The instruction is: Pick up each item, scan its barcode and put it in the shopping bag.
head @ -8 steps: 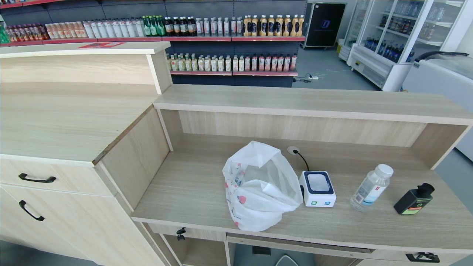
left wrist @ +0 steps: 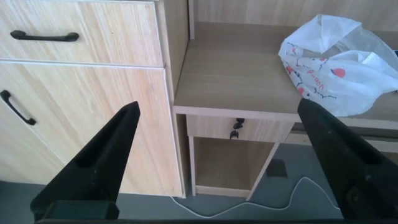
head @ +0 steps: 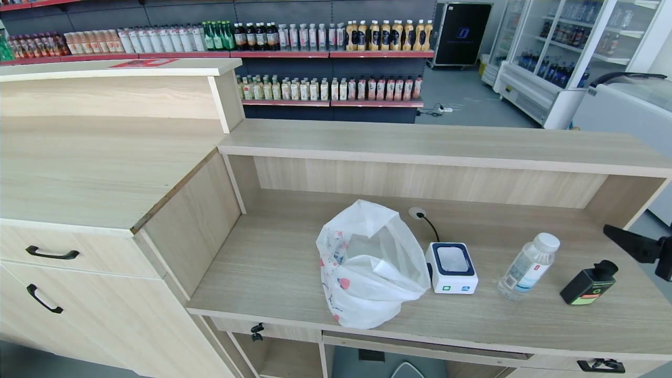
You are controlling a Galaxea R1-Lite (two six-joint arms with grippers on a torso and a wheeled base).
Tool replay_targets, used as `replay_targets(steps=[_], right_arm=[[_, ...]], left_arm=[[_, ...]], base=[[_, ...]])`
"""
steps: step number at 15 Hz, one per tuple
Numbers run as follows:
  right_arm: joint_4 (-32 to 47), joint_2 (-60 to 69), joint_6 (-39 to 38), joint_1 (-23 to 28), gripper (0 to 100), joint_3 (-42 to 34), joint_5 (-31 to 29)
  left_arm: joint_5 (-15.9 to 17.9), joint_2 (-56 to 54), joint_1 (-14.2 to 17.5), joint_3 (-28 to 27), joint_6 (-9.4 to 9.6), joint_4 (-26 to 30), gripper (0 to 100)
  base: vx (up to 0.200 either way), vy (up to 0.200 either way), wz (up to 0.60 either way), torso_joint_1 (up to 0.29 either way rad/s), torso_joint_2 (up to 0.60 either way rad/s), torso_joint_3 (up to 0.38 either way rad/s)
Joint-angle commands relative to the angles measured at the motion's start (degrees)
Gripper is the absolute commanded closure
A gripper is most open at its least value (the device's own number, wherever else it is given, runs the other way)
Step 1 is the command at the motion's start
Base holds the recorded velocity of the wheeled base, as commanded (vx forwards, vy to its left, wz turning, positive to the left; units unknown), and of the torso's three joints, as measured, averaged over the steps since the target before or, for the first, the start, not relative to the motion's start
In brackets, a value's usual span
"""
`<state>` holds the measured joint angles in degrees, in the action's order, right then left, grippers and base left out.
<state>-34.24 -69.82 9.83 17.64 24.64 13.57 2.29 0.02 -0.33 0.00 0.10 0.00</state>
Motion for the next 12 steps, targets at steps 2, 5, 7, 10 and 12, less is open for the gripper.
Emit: replay_targets(steps=[2, 5, 7, 10, 12], right_arm=[[-13.8, -22.7, 12.3, 14.2, 0, -4.7, 11.4], [-14.4, -26.5, 14.9, 17.7, 0, -7.2, 13.2], [-14.4, -27.4, 15.4, 17.9, 0, -7.2, 13.2], [-20.1, -32.6, 16.3, 17.3, 0, -7.1, 13.3], [-23.7, -35.4, 16.3, 16.6, 0, -7.2, 13.5]], left_arm=[[0.1, 0.0, 0.0, 0.0, -0.01, 0.0, 0], [0.1, 0.1, 0.0, 0.0, 0.08, 0.0, 0], [0.0, 0.1, 0.0, 0.0, -0.01, 0.0, 0], [0.1, 0.1, 0.0, 0.0, -0.01, 0.0, 0], [0.1, 0.1, 0.0, 0.0, -0.01, 0.0, 0]], base=[[0.000, 0.000, 0.00, 0.000, 0.00, 0.000], [0.000, 0.000, 0.00, 0.000, 0.00, 0.000], [0.000, 0.000, 0.00, 0.000, 0.00, 0.000], [0.000, 0.000, 0.00, 0.000, 0.00, 0.000], [0.000, 0.000, 0.00, 0.000, 0.00, 0.000]])
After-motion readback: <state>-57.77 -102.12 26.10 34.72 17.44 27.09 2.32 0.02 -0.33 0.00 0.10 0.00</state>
